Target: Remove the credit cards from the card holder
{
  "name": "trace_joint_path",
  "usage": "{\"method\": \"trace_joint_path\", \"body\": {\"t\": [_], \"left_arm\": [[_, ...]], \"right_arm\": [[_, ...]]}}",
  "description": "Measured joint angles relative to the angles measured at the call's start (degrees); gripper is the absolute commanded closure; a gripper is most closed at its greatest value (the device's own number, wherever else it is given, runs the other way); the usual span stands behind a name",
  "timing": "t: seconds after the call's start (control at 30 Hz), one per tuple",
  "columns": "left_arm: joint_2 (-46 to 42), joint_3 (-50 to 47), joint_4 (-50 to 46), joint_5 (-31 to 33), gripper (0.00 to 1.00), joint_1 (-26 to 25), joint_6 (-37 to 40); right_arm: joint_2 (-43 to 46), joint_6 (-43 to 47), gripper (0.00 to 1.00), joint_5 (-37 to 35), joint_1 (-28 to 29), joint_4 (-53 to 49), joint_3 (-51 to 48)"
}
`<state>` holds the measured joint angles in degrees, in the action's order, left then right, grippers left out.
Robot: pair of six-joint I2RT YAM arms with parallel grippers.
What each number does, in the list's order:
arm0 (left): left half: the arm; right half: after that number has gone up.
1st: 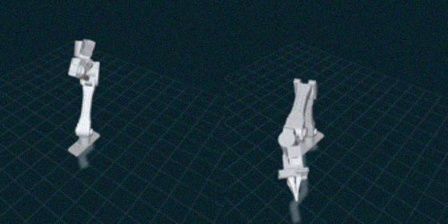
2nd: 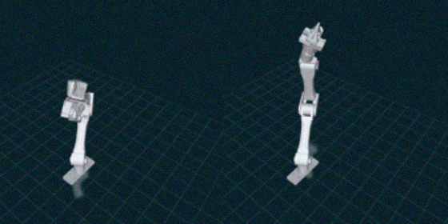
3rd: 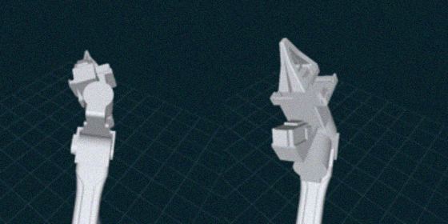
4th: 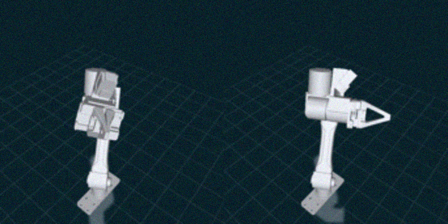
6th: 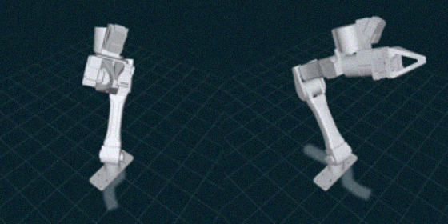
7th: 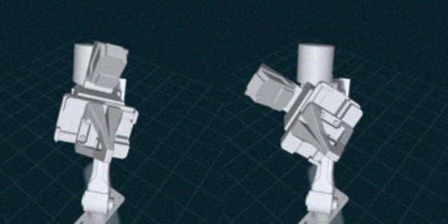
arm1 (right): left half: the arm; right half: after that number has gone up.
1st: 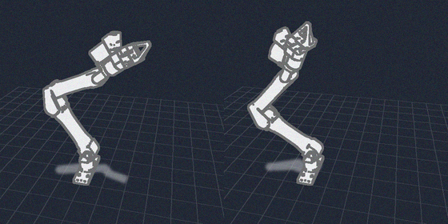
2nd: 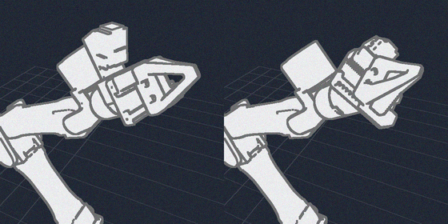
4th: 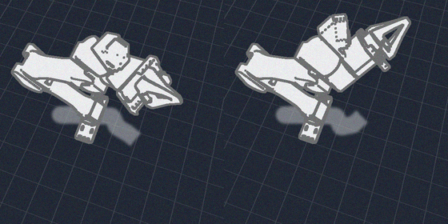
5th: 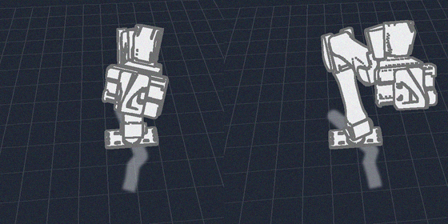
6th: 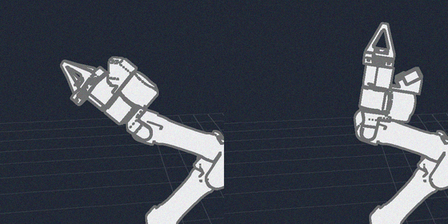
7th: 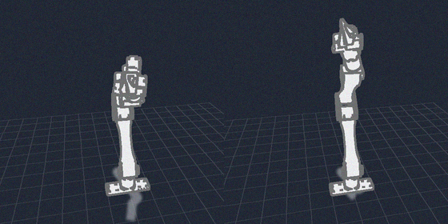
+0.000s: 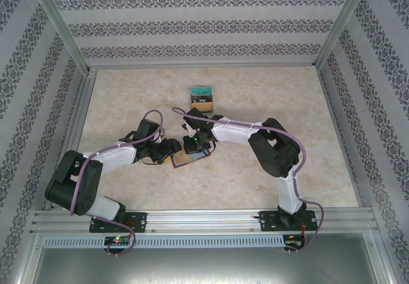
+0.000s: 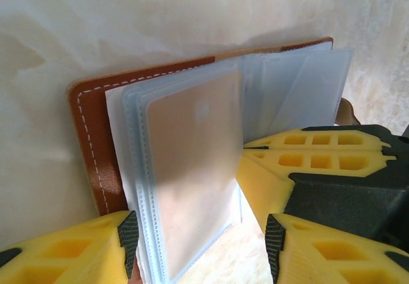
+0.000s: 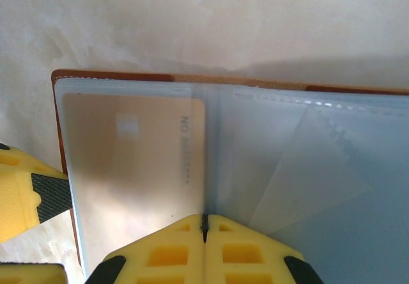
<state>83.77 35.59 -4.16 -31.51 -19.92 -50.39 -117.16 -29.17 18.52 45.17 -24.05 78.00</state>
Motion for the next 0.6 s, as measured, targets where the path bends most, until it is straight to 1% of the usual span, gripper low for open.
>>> {"method": "trace_joint_path", "body": {"t": [0.6], "left_arm": [[-0.8,0.7,-0.5,0.6,0.43,-0.4,0.1]], "right_arm": [[0.0,0.0,1.00,0.0,0.1,0.0,0.0]]}}
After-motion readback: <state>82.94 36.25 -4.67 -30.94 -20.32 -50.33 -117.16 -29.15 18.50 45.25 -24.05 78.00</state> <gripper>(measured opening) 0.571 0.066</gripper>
